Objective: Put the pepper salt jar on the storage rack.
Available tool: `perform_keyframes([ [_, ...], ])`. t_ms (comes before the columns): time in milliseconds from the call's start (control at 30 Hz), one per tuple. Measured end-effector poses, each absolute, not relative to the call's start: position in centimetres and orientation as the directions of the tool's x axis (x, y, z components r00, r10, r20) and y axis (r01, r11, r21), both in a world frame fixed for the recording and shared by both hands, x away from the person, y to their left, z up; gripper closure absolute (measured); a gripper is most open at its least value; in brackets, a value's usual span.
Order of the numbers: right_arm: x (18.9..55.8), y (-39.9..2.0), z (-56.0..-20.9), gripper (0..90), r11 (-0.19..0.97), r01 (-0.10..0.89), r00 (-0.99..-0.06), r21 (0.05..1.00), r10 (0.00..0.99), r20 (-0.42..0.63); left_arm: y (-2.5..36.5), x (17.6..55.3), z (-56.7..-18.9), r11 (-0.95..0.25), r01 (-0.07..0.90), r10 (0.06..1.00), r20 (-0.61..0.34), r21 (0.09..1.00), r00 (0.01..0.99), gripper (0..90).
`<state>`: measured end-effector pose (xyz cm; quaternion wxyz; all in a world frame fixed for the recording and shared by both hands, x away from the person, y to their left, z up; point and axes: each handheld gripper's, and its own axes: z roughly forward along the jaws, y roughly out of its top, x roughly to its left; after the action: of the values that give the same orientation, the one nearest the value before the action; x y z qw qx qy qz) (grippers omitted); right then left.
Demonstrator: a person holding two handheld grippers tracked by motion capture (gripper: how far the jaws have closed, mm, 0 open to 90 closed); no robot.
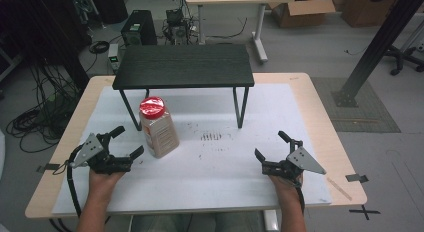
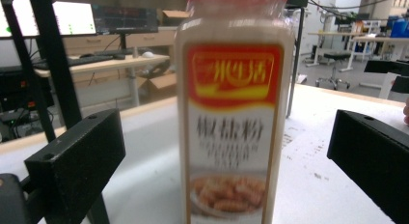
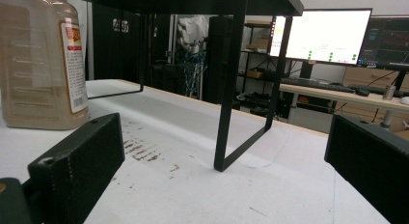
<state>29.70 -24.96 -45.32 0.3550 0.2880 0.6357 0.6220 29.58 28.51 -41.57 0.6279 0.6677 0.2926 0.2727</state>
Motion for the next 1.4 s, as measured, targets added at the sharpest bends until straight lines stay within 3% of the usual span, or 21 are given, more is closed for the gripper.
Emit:
perform_keyframes([
  [400, 29.7, -25.0, -45.3, 0.2, 0.056, -0.078, -0.581, 0.995, 0.809, -0.091, 26.5, 31.2, -39.3, -0.042, 0.088, 0.707, -0.033, 0.995, 0.707, 0.2],
  [1400, 29.7, -25.0, -45.3, 0.2, 0.053, -0.082, -0.581, 0.995, 0.809, -0.091, 23.6, 34.3, -40.1, -0.021, 0.149, 0.698, -0.092, 0.989, 0.710, 0.2],
])
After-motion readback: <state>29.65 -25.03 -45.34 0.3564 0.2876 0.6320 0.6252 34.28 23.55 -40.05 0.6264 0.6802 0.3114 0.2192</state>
